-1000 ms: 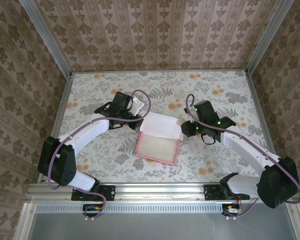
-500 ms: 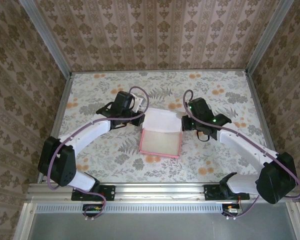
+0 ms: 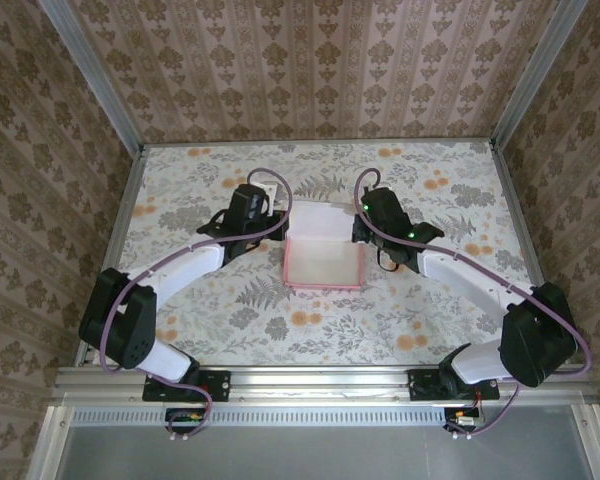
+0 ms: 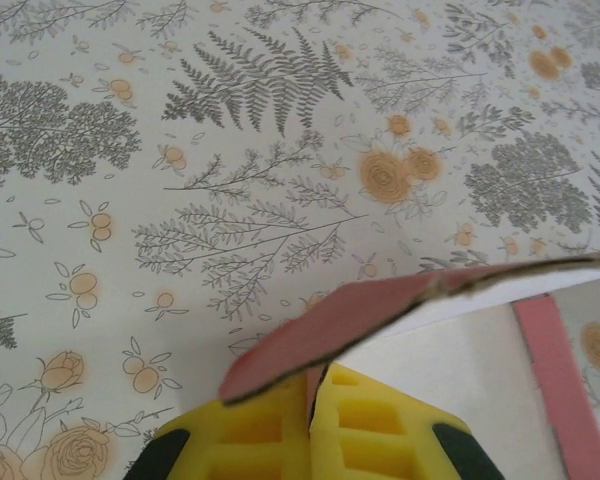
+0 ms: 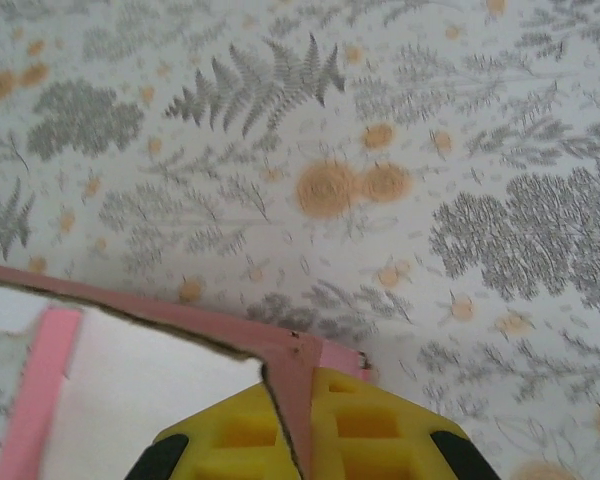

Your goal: Fold the paper box

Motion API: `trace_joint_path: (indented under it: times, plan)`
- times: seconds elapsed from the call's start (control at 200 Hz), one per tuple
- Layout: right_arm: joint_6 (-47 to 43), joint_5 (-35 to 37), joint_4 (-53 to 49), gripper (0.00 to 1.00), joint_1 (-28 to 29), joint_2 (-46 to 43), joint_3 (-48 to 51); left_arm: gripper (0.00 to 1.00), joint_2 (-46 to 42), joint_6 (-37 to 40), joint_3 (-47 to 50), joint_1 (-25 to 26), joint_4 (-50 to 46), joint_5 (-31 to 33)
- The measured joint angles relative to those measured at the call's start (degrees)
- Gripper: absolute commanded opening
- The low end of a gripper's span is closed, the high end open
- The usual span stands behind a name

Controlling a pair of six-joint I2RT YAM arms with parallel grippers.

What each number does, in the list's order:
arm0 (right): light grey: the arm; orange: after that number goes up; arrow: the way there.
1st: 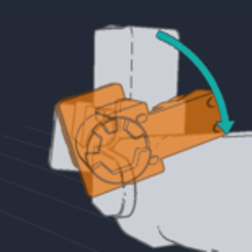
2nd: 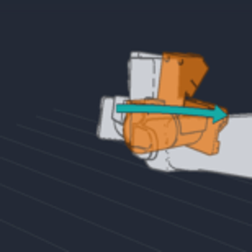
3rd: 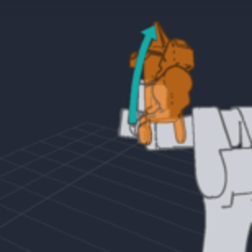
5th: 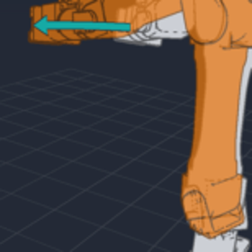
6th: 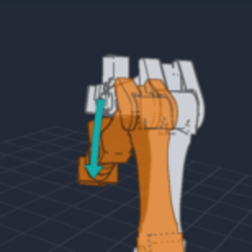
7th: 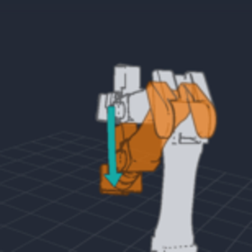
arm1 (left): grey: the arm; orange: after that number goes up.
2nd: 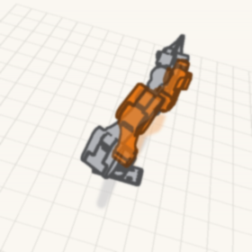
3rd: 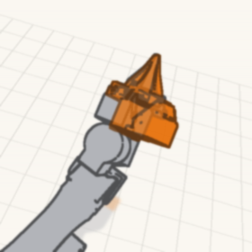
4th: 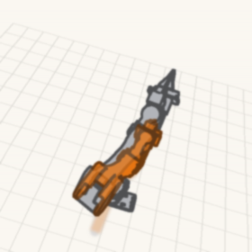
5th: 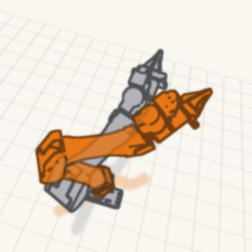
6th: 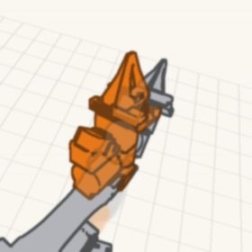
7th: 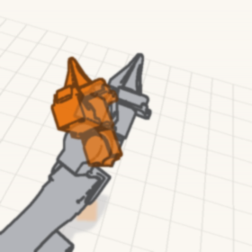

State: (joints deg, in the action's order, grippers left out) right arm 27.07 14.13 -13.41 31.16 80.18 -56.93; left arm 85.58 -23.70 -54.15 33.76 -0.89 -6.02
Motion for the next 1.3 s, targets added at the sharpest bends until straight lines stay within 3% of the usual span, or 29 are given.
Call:
trace_joint_path:
  times: [0.3, 0.645, 1.3]
  plan:
    - [0.2, 3.4, 9.3, 0.04, 1.2, 2.8, 1.9, 0.00, 0.0, -0.8, 5.2, 0.0, 7.3, 3.1]
    - [0.2, 3.9, 19.5, 0.04, 3.1, -1.6, 13.8, 0.00, -1.3, -2.1, 9.9, 1.0, 13.3, 4.2]
    - [1.5, 5.3, 26.2, 0.04, 6.5, -8.3, 23.4, 0.00, -8.0, -2.4, 19.4, 6.0, 18.2, 9.0]
